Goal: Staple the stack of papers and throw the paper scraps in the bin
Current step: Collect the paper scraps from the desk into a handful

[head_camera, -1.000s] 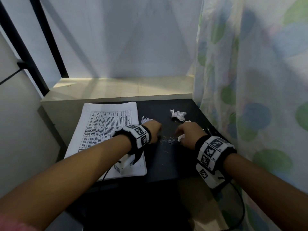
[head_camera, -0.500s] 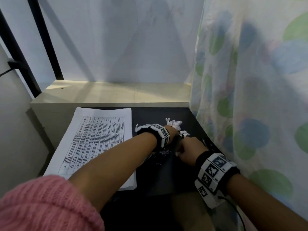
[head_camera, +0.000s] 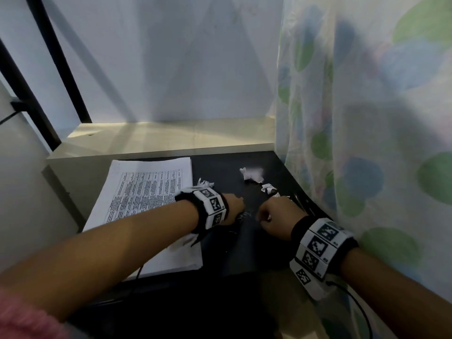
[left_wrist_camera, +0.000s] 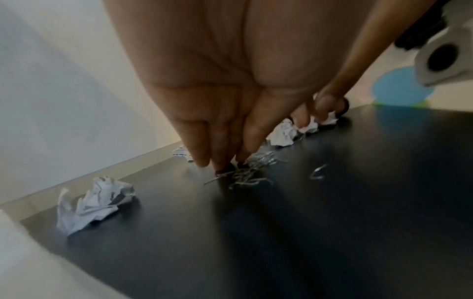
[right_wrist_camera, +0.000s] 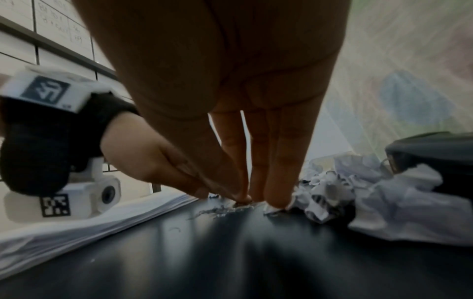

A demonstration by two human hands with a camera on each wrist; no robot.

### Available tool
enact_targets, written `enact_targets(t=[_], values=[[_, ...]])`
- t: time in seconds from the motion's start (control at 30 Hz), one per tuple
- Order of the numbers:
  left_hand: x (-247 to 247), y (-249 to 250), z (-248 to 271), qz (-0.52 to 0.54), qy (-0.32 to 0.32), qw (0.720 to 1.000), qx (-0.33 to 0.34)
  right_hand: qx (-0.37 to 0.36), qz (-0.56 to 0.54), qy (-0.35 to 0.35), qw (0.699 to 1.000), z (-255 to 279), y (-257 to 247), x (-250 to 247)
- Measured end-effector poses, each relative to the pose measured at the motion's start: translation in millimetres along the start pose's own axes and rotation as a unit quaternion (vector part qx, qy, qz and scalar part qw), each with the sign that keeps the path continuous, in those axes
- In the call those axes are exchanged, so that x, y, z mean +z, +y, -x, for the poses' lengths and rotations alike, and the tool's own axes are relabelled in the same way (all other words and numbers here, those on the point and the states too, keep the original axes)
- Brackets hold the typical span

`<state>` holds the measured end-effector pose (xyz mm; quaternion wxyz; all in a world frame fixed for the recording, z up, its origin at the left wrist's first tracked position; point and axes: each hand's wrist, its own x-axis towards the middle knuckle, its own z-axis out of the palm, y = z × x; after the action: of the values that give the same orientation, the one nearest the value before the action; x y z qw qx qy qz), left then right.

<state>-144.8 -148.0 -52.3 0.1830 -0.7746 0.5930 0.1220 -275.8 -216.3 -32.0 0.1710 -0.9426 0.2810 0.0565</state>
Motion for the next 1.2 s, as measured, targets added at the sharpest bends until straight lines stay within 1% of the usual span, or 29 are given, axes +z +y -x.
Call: enact_targets(t=[0.03,0.1,0.23,0.33,0.4,0.5,0.6,0.63,0.73,0.8,0.87,0.93,1.0,1.07,1.2], values=[[3.0,-1.7,0.8,-0.008,0.006,1.000,0.009,-0.002,0.001,-0.009,1.000,0.1,-1.1,2.5],[2.2,-3.2,7.0,0.019,0.009,1.000,0.015,-0.001,0.001,-0.022,1.000,-3.7,-1.6,6.2],[-4.6,-13.4,9.1,0.064,0.064,0.996,-0.026,0.020,0.004,-0.012,1.000,-18.7,-3.3,2.1],[0.9,-21.0,6.9,0.066,0.053,0.995,-0.060,0.037,0.017,-0.002,0.999,-28.0,-7.8,-1.8],[5.7,-23.1,5.2,0.074,0.055,0.994,-0.064,0.049,0.036,0.000,0.998,-30.7,-11.3,0.3],[6.9,-18.7,4.5,0.114,0.054,0.990,-0.055,0.046,0.059,-0.012,0.997,-27.4,-20.2,8.9],[4.3,-16.5,5.5,0.154,0.045,0.985,-0.063,0.028,0.026,-0.018,0.999,-26.4,-26.1,13.1],[3.4,-17.8,6.2,0.166,0.051,0.983,-0.067,0.025,0.009,-0.017,1.000,-28.5,-26.0,11.9],[5.3,-24.7,8.6,0.150,0.050,0.983,-0.091,0.032,-0.007,-0.011,0.999,-39.2,-25.0,5.4],[6.1,-24.6,10.3,0.132,0.045,0.985,-0.098,0.021,0.017,-0.011,1.000,-48.3,-27.4,5.1],[4.9,-21.0,10.0,0.126,0.046,0.986,-0.095,0.004,0.056,-0.031,0.998,-54.9,-32.6,8.2],[2.1,-16.6,9.5,0.135,0.050,0.986,-0.087,-0.011,0.093,-0.043,0.995,-58.3,-37.3,12.8],[1.4,-13.1,10.6,0.148,0.039,0.984,-0.090,-0.040,0.104,-0.045,0.993,-53.4,-40.6,15.3],[4.5,-14.2,12.5,0.161,0.039,0.982,-0.087,-0.059,0.097,-0.043,0.993,-43.6,-37.5,17.6],[10.4,-22.0,19.9,0.179,0.040,0.979,-0.085,-0.035,0.025,-0.023,0.999,-22.6,-18.4,8.6]])
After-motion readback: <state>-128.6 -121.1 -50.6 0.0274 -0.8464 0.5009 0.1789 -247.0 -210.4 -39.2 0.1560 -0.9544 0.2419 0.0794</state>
